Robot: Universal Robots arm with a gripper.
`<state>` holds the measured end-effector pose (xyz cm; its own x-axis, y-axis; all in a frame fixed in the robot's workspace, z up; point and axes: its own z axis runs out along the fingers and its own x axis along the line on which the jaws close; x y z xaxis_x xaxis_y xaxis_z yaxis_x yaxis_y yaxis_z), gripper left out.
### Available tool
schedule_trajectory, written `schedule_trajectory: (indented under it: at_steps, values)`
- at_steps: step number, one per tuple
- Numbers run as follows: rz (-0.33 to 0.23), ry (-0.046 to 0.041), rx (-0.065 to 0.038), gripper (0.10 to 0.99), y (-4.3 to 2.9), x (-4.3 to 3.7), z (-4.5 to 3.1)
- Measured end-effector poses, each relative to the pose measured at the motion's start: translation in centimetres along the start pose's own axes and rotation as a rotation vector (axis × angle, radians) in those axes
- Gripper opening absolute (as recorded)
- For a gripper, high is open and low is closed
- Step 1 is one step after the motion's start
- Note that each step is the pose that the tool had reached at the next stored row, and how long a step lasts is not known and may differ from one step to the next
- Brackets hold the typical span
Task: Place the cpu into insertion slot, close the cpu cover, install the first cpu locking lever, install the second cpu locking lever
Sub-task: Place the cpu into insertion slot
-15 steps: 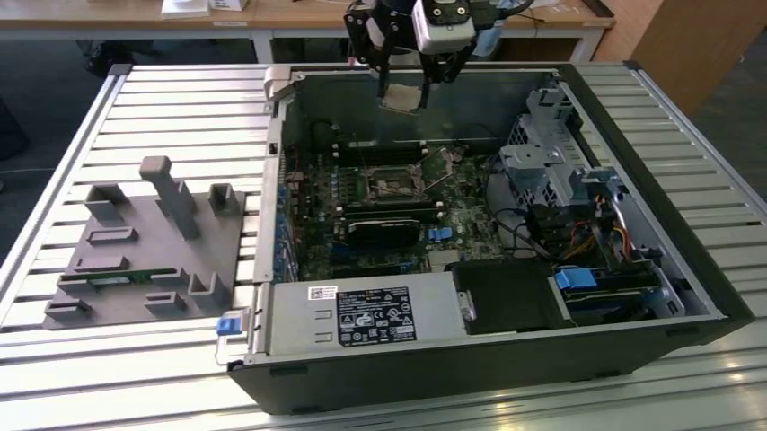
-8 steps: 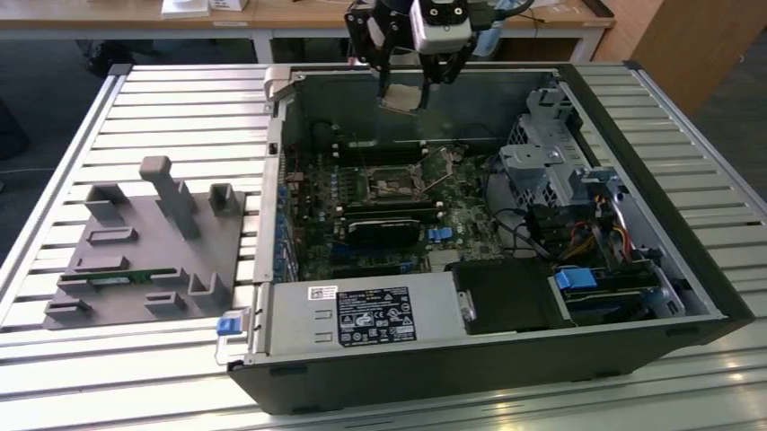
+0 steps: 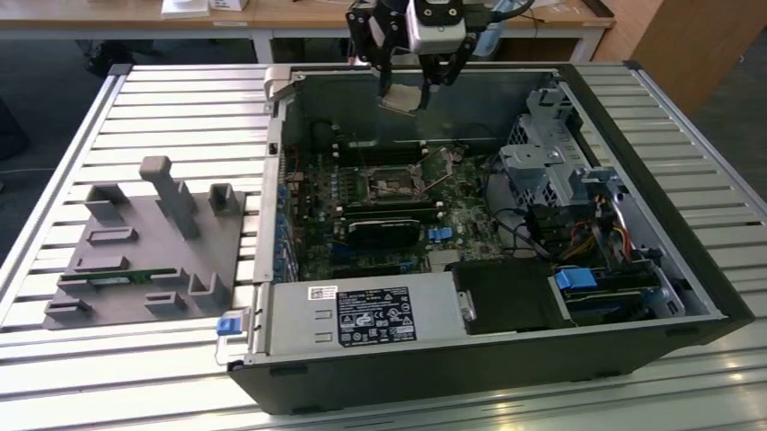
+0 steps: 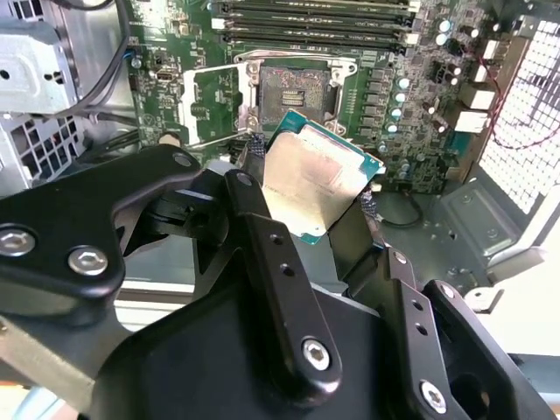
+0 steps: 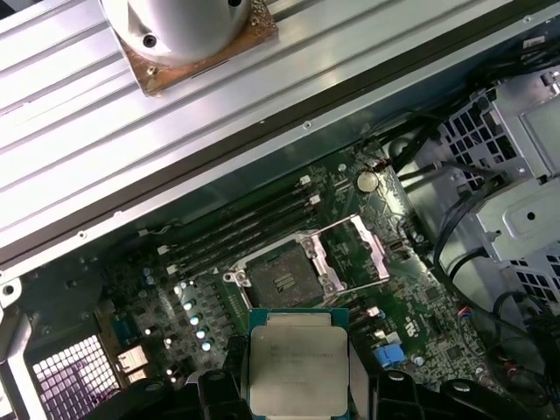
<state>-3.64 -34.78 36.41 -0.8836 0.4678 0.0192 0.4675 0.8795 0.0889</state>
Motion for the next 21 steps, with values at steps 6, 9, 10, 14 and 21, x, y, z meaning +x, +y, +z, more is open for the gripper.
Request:
schedule_trajectory:
  at_steps: [6, 9, 10, 14, 21]
  values:
    - [0.032, -0.0028, -0.001, 0.541, 0.00, 0.00, 0.01]
    - [0.045, -0.0040, -0.001, 0.541, 0.00, 0.00, 0.01]
    - [0.050, -0.0044, -0.001, 0.541, 0.00, 0.00, 0.01]
    - [0.061, -0.0055, -0.001, 0.541, 0.00, 0.00, 0.01]
    - [0.079, -0.0071, -0.001, 0.541, 0.00, 0.00, 0.04]
